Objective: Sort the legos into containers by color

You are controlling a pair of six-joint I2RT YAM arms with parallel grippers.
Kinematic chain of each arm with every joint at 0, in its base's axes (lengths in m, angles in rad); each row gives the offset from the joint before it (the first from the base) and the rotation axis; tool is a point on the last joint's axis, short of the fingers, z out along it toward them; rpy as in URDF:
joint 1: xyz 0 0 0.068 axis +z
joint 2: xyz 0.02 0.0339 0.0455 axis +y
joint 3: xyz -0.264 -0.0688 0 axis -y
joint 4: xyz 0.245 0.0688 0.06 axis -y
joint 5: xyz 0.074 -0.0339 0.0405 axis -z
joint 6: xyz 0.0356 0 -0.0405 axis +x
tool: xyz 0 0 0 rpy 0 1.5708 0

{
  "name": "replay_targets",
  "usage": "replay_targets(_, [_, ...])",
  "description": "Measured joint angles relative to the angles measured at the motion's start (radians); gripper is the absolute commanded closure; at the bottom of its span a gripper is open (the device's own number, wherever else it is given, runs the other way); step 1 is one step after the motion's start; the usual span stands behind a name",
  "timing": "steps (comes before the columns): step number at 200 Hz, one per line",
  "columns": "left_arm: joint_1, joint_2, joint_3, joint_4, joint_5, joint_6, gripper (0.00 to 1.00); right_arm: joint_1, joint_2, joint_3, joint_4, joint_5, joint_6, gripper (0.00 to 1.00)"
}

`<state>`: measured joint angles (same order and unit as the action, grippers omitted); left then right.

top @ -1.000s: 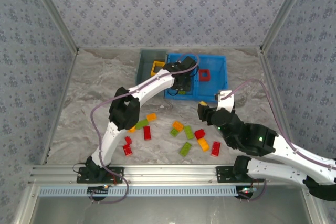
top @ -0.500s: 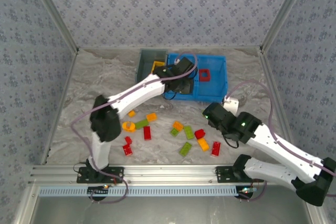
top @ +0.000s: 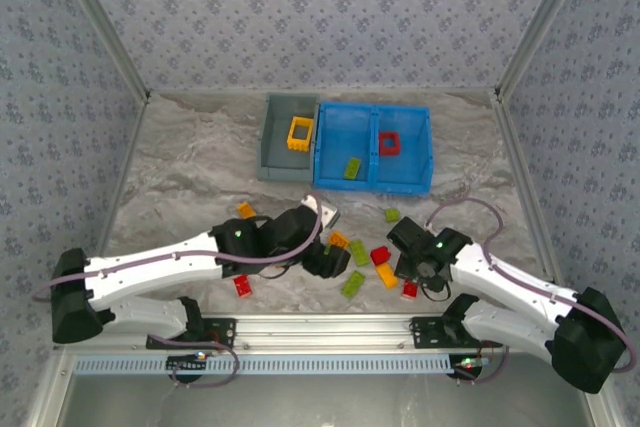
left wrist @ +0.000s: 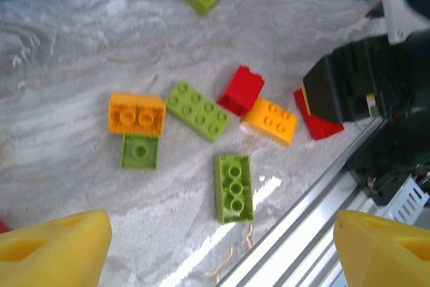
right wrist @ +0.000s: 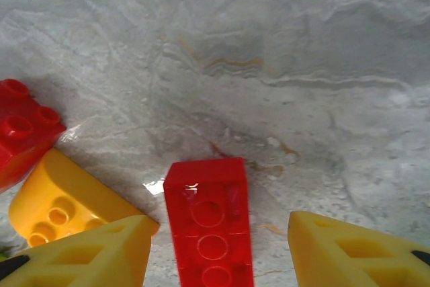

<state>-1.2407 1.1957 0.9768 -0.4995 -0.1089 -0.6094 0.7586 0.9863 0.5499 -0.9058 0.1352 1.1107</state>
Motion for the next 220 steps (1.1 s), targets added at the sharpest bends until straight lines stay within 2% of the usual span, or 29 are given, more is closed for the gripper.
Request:
replay_targets(33, [-0.038,-0.029,-0.051,0.047,-0.008,-0.046,0.14,-0.01,0.006,-0.021,0.038,-0.028,0.0,0.44])
replay_targets(99, [-0.045,-0.007,-0.051,0.107,-0.012,-0.058,0.15,-0.031,0.078,-0.038,0.093,-0.054,-0.01,0.65])
replay_targets(159, [-0.051,-0.008,-0.048,0.111,-0.038,-0.058,0.15,-0.042,0.097,-0.015,0.094,-0.028,-0.033,0.73])
replay_targets(192, [-0.051,-0.011,-0.015,0.107,-0.083,-0.058,0.15,-0.085,0.062,0.098,0.024,0.034,-0.095,0.73])
replay_targets(220, [-0.051,-0.023,0.028,0.092,-0.156,-0.062,0.15,-0.202,0.068,0.278,0.015,0.063,-0.206,0.74])
